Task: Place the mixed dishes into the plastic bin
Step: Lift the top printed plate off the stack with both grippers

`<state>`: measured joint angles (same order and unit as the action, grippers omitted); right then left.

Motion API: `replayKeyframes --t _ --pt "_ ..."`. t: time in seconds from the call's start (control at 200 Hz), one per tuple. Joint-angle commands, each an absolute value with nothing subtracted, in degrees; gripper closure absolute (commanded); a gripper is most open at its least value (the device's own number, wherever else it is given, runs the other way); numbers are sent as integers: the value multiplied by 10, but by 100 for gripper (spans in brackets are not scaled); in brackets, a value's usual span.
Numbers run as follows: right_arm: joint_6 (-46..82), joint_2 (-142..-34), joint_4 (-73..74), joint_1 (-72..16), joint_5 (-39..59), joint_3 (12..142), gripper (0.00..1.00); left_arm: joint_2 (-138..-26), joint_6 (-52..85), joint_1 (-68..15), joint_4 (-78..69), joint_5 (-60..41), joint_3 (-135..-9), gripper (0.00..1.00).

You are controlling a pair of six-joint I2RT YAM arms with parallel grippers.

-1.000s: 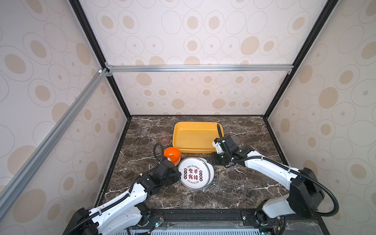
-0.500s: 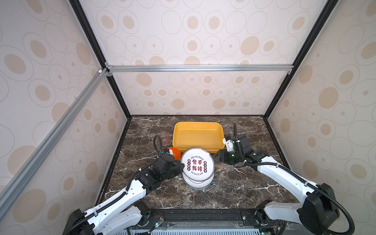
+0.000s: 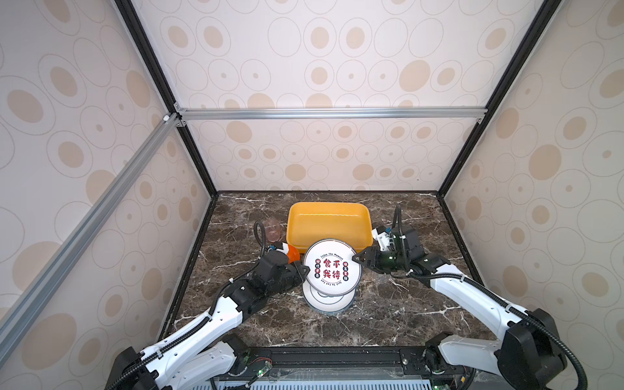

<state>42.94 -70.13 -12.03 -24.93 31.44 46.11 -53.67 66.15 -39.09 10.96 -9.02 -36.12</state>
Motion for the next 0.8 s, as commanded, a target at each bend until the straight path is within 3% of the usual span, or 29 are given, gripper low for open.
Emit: replayKeyframes --t 0.0,0.65,0.795 --pt "447 -690 -85 -246 336 453 54 -527 677 -380 57 -110 -389 100" --pt "458 -716 -44 -237 351 467 90 -530 695 -341 21 -152 -381 100" --pt "458 -730 -39 -235 353 486 98 -534 685 -324 26 -159 -389 84"
